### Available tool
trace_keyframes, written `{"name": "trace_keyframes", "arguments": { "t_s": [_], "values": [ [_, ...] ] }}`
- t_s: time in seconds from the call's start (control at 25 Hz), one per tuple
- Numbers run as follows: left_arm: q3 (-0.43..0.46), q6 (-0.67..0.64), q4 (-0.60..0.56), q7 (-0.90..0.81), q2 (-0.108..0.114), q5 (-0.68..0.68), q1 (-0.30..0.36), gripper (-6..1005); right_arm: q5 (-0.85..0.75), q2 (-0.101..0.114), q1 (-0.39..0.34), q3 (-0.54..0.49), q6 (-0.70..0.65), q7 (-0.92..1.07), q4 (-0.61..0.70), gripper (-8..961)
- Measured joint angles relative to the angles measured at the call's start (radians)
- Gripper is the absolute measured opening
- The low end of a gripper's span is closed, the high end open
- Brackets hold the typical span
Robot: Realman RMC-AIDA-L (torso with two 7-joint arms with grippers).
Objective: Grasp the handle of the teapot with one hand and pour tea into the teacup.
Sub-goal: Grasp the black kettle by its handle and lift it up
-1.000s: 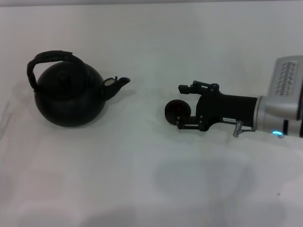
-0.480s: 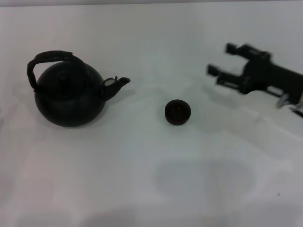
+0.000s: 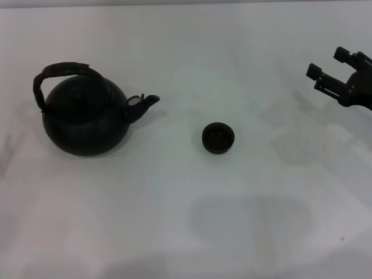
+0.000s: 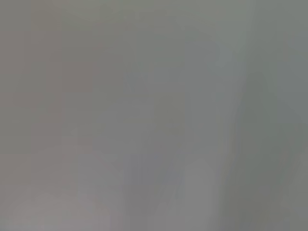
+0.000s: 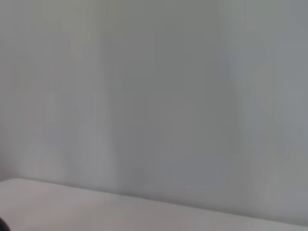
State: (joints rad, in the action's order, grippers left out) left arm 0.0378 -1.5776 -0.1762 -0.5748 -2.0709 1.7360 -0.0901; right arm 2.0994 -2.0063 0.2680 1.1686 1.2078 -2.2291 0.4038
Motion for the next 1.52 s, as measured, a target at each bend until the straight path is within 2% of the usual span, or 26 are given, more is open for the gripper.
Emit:
{"name": "trace_keyframes", "arguments": {
  "t_s": [0.44, 0.76, 1.52],
  "values": [
    [-0.001, 0.004, -0.043, -0.070, 0.002, 0.162, -0.090, 714, -0.001, -0.002, 0.007, -0.001, -0.005, -0.017, -0.039, 844],
    [-0.001, 0.023, -0.065, -0.108, 0.002, 0.258, -0.131, 714, -0.001, -0.002, 0.010, -0.002, -0.020, -0.017, -0.040, 844],
    [-0.047, 0.076, -0.088, -0.197, 0.001, 0.271, -0.191, 711, -0.001, -0.003, 0.031, 0.006, -0.031, -0.032, -0.058, 844]
  ]
}}
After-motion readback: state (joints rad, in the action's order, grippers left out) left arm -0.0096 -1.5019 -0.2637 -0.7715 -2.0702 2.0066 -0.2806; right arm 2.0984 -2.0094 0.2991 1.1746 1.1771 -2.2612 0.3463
